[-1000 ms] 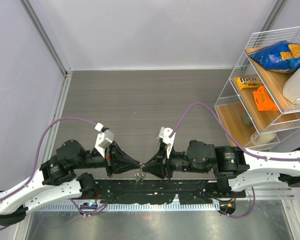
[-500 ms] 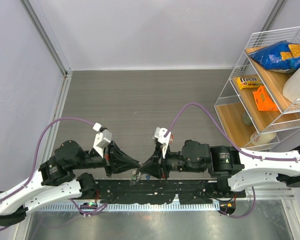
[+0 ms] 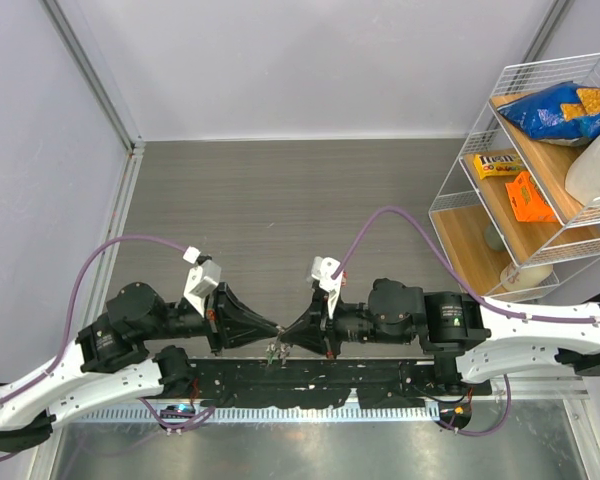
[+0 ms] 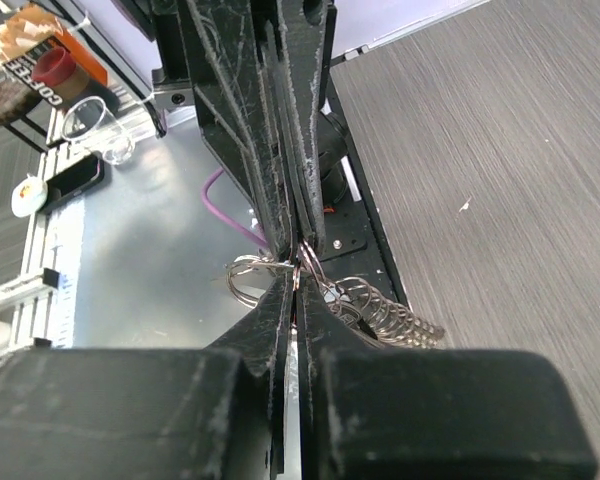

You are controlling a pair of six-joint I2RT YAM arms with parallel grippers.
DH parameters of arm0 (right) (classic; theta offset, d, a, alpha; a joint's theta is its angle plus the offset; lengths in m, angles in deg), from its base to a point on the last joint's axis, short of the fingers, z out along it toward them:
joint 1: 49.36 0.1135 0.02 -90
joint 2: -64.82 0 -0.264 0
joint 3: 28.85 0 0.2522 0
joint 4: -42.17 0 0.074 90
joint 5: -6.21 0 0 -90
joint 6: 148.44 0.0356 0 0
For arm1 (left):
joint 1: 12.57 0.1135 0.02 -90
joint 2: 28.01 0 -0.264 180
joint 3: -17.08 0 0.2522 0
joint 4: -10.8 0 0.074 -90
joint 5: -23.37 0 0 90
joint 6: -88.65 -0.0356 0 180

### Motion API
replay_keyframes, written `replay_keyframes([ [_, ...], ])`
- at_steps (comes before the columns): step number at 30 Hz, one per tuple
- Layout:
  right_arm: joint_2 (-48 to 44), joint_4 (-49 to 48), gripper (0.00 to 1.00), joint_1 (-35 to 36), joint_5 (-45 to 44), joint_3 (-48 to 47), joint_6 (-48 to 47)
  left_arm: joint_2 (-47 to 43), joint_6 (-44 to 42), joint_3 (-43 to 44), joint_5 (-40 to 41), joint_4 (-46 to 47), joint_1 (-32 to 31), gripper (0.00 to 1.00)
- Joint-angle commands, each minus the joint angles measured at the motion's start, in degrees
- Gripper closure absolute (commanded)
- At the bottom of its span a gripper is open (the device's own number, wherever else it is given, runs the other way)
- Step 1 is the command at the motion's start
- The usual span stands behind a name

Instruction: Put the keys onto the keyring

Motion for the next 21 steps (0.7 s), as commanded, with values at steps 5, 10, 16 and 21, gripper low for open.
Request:
replay_keyframes([
  [5, -3.07, 1.81, 0.94, -0.1, 3.65, 0.08, -12.11, -1.52, 3.45, -1.36, 2.92, 3.86, 0.03, 1.0],
  [10, -4.91, 3.22, 0.94, 0.08, 3.65, 0.61, -18.0, -1.35, 6.87, -2.59, 5.56, 4.74, 0.11, 0.79],
  [16, -5.45, 4.36, 0.94, 0.43, 7.69, -0.44, -23.37, -1.43, 6.97, -2.86, 6.97, 3.77, 0.03, 0.0],
  [21, -5.53, 3.75, 0.94, 0.43, 10.59, -1.32, -24.69, -2.4, 4.86, -2.15, 6.71, 4.83, 0.11, 0.0],
])
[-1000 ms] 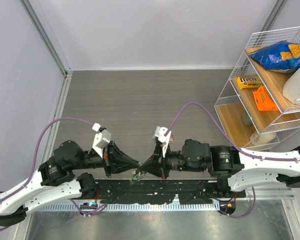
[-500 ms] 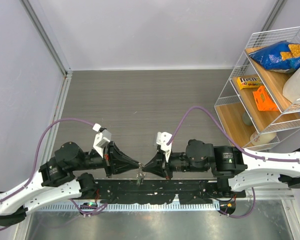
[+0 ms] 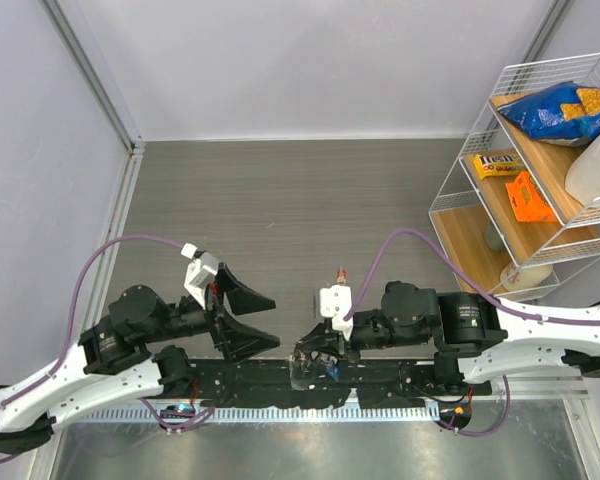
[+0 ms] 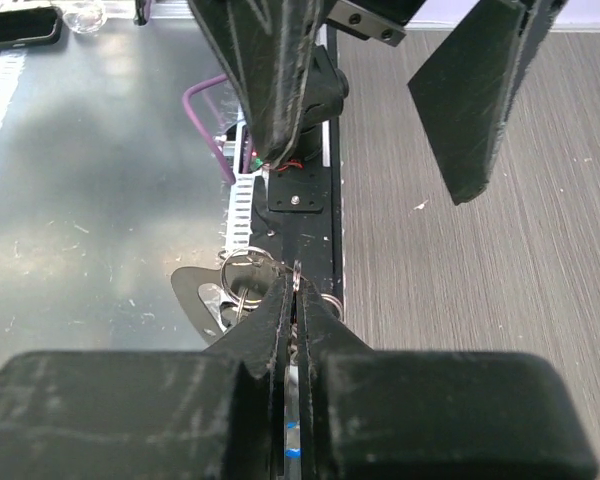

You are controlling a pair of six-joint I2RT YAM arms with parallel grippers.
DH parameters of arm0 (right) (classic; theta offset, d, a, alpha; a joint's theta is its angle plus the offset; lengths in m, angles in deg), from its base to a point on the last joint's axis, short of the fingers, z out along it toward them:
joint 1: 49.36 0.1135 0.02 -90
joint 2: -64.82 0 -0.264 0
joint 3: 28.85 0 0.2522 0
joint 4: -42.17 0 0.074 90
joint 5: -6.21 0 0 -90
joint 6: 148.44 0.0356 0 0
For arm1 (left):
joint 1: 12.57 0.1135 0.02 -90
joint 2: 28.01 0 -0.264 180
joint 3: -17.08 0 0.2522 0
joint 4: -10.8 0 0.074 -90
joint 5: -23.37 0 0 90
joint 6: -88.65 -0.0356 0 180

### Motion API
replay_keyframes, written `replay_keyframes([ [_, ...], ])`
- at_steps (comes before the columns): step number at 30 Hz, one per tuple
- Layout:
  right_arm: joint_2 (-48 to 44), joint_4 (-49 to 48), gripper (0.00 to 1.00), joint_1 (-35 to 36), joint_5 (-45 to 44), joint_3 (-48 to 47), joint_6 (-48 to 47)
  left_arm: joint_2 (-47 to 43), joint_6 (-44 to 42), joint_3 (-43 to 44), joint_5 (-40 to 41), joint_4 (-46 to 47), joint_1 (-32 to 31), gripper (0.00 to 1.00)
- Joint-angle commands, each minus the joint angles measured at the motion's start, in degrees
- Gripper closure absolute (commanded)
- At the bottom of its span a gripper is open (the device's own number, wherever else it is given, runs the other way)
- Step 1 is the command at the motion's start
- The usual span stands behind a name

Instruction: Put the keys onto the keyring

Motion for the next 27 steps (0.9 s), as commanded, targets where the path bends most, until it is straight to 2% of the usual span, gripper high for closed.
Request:
replay_keyframes([
  [1, -1.1, -3.14, 0.94, 0.36, 4.23, -2.92, -3.18, -0.65, -2.44, 0.6, -0.2, 4.43, 0.03, 0.0],
  [8, 0.04, -3.06, 0.94, 0.36, 7.22, -6.43, -0.73, 1.19, -4.2, -0.1, -9.51, 12.78, 0.03, 0.0],
  [11, 0.84, -3.05, 0.94, 0.28, 8.02, -7.49, 0.33, 1.81, -5.08, -0.63, -12.15, 14.02, 0.03, 0.04],
  [16, 2.85, -2.18, 0.94, 0.36, 7.93, -10.21, 2.87, 3.04, -5.52, -0.63, -16.63, 17.71, 0.03, 0.14],
  [27, 5.23, -1.56, 0.94, 0.27, 5.21, -13.73, 6.83, 3.57, -6.4, -0.37, -19.36, 18.68, 0.11, 0.39],
])
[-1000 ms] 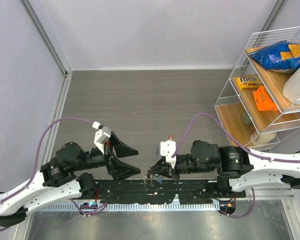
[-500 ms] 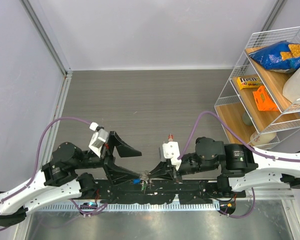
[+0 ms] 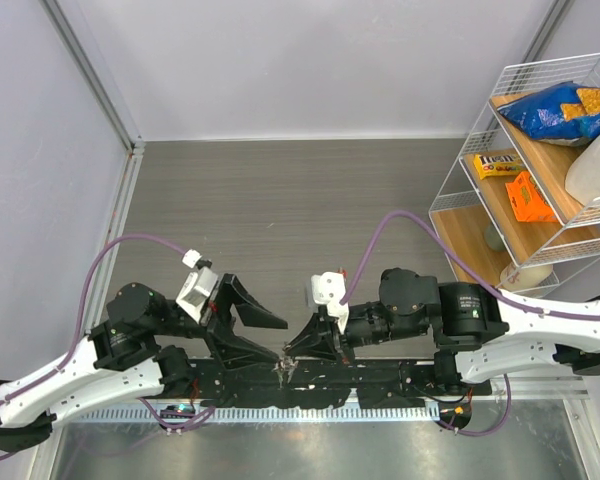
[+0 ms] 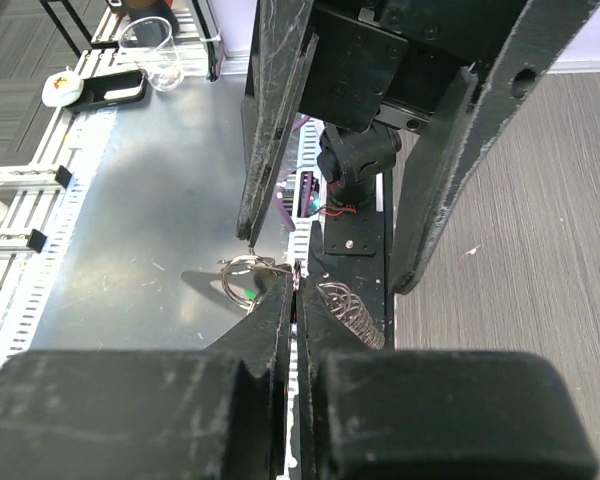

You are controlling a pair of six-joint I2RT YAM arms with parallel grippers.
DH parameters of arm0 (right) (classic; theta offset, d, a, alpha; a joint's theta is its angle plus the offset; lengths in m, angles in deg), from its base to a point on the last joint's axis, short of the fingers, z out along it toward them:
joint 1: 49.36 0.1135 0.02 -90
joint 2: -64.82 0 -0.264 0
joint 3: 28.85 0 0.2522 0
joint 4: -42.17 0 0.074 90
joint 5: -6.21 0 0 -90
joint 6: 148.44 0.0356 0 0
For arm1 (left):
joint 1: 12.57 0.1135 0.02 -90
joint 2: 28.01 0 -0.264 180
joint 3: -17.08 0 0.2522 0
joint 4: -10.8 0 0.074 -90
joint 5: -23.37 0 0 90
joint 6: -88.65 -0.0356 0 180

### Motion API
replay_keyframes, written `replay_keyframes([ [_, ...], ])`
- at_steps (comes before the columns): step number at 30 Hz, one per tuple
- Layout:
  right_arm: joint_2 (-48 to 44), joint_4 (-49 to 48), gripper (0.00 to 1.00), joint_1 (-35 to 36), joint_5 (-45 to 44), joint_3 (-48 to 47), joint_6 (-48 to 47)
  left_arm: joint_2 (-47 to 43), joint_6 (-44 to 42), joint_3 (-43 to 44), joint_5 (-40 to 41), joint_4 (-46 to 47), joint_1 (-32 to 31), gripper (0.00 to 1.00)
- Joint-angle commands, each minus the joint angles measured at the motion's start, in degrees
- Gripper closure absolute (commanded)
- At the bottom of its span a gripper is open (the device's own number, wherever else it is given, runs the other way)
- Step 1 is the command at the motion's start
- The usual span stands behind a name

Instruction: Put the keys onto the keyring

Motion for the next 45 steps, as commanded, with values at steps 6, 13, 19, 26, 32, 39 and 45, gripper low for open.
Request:
replay_keyframes([
  [6, 0.95, -2.87, 0.94, 0.19, -2.87, -4.84, 2.88, 1.23, -0.72, 0.8, -3.2, 3.95, 0.03, 0.5],
  [13, 1.74, -2.7, 0.94, 0.19, -3.13, -5.28, 2.71, 1.85, -0.98, 1.23, -3.37, 3.42, 0.03, 0.65],
  [19, 1.66, -2.78, 0.94, 0.19, -3.48, -5.46, 2.44, 2.29, -1.07, 1.15, -3.55, 3.33, 0.03, 0.8],
  [26, 0.95, -3.22, 0.94, 0.19, -4.18, -5.19, 2.09, 1.94, -1.16, 0.62, -3.81, 3.6, 0.03, 1.0],
  [32, -0.53, -5.85, 0.94, 0.19, -4.88, -3.62, 0.78, 1.85, -1.34, 0.18, -3.28, 3.68, 0.03, 1.0],
  [39, -1.33, -7.44, 0.94, 0.19, -3.84, -2.82, -0.19, 1.85, -1.42, 0.18, -1.7, 3.42, 0.03, 1.0],
  [45, -1.42, -6.48, 0.94, 0.19, -4.97, -3.43, 0.24, -0.6, -0.81, 0.09, 1.37, 2.72, 0.03, 0.55],
])
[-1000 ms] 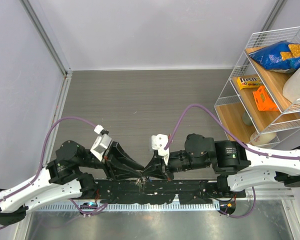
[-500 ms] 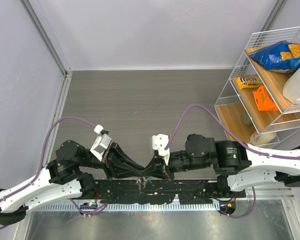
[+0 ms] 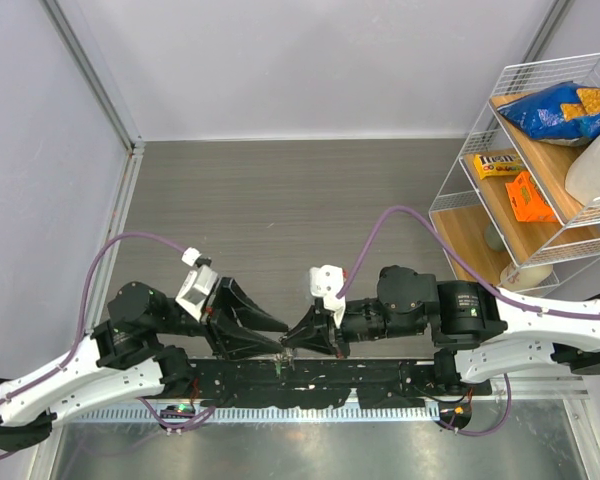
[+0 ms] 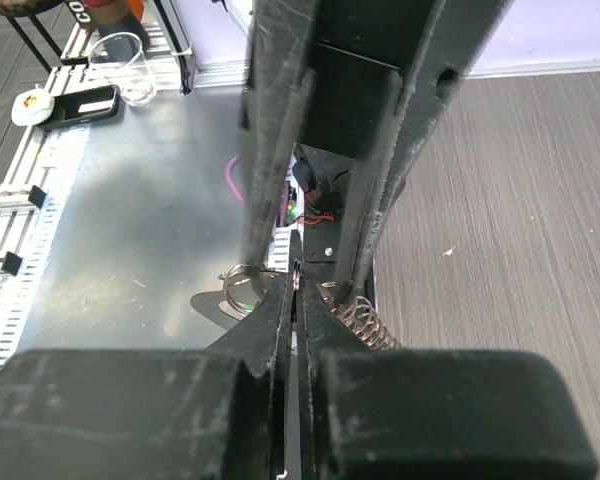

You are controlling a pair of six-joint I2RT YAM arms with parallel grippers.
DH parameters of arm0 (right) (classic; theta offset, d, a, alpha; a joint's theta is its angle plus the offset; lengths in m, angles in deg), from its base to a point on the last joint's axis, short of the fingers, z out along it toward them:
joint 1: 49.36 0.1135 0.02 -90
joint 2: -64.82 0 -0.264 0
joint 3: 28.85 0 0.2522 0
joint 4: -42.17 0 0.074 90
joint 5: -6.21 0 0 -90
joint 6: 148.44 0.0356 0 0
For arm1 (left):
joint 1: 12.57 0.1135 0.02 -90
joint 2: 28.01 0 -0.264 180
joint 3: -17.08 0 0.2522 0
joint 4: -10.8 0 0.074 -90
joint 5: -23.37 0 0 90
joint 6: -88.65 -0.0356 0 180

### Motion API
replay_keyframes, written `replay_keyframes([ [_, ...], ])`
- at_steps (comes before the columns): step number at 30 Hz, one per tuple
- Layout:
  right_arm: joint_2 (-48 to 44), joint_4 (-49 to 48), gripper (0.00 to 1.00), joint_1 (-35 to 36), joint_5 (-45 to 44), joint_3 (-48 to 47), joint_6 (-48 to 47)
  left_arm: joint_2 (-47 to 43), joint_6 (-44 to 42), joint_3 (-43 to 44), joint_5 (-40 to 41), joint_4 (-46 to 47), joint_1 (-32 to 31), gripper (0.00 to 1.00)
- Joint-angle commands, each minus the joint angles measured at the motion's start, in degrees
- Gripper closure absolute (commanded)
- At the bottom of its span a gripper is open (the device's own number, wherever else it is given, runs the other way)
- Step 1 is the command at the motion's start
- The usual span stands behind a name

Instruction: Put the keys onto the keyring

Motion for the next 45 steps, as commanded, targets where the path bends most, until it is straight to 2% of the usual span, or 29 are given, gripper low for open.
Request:
replay_keyframes([
  [1, -2.62, -6.37, 0.94, 0.19, -1.72, -1.73, 0.24, -2.69, -0.04, 0.09, 2.6, -0.41, 0.11, 0.44],
  [3, -2.62, -5.75, 0.94, 0.27, -3.91, -1.82, 1.12, -4.35, 0.22, 0.35, 4.96, -2.15, 0.03, 0.34],
  [8, -2.89, -5.66, 0.94, 0.28, -10.15, -0.86, 2.44, -7.52, 0.75, 0.71, 11.64, -7.08, 0.03, 0.25],
  [13, -1.74, -5.49, 0.94, 0.36, -14.98, -1.47, 3.59, -6.13, 1.89, 2.99, 15.26, -11.04, 0.03, 0.17],
  [16, -0.87, -5.57, 0.94, 0.36, -17.45, -1.73, 4.64, -4.81, 2.51, 4.39, 16.48, -12.1, 0.03, 0.01],
  [28, 3.0, -4.87, 0.94, 0.36, -23.51, -3.49, 7.36, -1.29, 0.32, 7.12, 23.69, -15.96, 0.11, 0.0],
  [36, 4.41, -4.17, 0.94, 0.36, -28.87, -5.51, 9.56, 1.44, -2.32, 7.56, 22.99, -16.84, 0.11, 0.0],
  [45, 5.38, -3.46, 0.94, 0.36, -28.44, -7.88, 10.35, 0.65, -6.37, 5.63, 24.75, -16.06, 0.03, 0.04],
])
